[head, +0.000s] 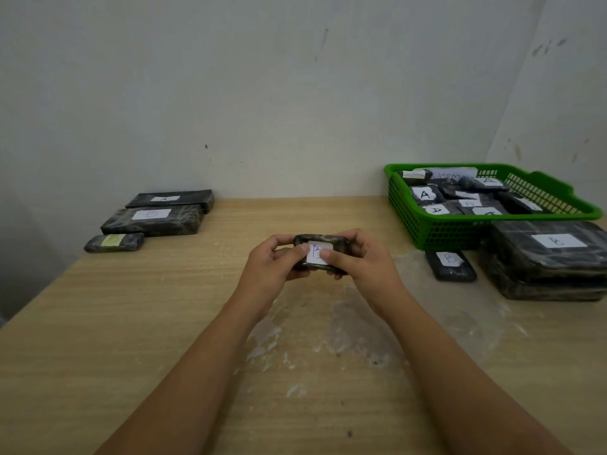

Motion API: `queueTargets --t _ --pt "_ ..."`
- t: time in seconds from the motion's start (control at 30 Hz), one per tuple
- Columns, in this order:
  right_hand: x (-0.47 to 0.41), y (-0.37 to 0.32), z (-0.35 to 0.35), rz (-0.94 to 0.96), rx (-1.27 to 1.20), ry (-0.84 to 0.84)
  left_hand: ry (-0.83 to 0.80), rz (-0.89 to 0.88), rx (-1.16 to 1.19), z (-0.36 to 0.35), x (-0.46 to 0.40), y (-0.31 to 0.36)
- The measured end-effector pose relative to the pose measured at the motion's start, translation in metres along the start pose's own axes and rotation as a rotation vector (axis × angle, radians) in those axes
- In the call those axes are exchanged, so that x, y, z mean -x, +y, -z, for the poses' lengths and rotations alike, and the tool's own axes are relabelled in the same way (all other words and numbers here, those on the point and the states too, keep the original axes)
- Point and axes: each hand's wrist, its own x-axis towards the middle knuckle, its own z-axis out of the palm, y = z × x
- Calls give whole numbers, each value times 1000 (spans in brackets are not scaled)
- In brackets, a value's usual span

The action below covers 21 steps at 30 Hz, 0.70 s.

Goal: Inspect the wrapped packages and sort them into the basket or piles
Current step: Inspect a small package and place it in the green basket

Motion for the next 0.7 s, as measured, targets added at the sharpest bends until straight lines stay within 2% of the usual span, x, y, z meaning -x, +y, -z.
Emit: queueTargets --t 0.23,0.47,0.7 --pt "5 1 -7 135 92 53 29 -47 -7 -2 0 2" --pt "8 -2 -9 168 94 70 39 -23 7 -3 2 3" --pt "9 0 -7 219 200 89 10 -19 17 -1 4 5"
